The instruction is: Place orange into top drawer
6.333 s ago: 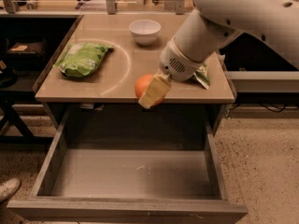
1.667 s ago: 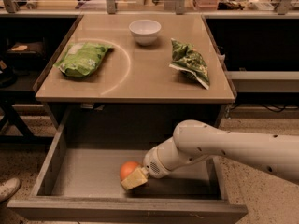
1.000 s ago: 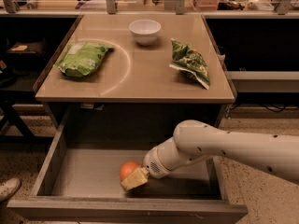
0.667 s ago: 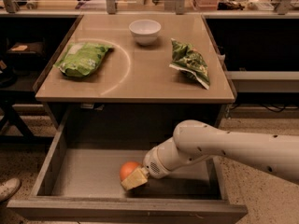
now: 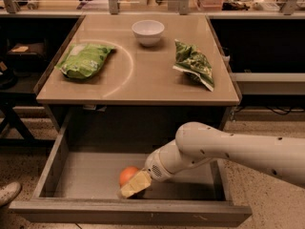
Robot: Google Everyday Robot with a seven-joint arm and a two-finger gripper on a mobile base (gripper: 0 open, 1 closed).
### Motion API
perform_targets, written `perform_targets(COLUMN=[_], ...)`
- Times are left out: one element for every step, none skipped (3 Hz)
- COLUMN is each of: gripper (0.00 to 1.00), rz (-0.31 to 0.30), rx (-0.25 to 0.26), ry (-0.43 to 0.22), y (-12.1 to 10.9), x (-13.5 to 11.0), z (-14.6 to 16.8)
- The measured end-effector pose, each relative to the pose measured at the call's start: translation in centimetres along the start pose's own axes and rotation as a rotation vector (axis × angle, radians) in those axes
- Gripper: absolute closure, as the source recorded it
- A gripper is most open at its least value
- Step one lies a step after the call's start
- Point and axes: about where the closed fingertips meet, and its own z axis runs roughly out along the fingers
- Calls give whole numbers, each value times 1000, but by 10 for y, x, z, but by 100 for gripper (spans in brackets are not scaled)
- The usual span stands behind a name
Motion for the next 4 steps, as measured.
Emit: perform_targets(gripper=[0, 0, 0, 0], rz=[0, 0, 38, 96], rx=[0, 0, 74, 230], ry=[0, 0, -8, 3], y=[0, 2, 6, 12], x=[0, -2, -14, -25], z=[0, -2, -32, -91])
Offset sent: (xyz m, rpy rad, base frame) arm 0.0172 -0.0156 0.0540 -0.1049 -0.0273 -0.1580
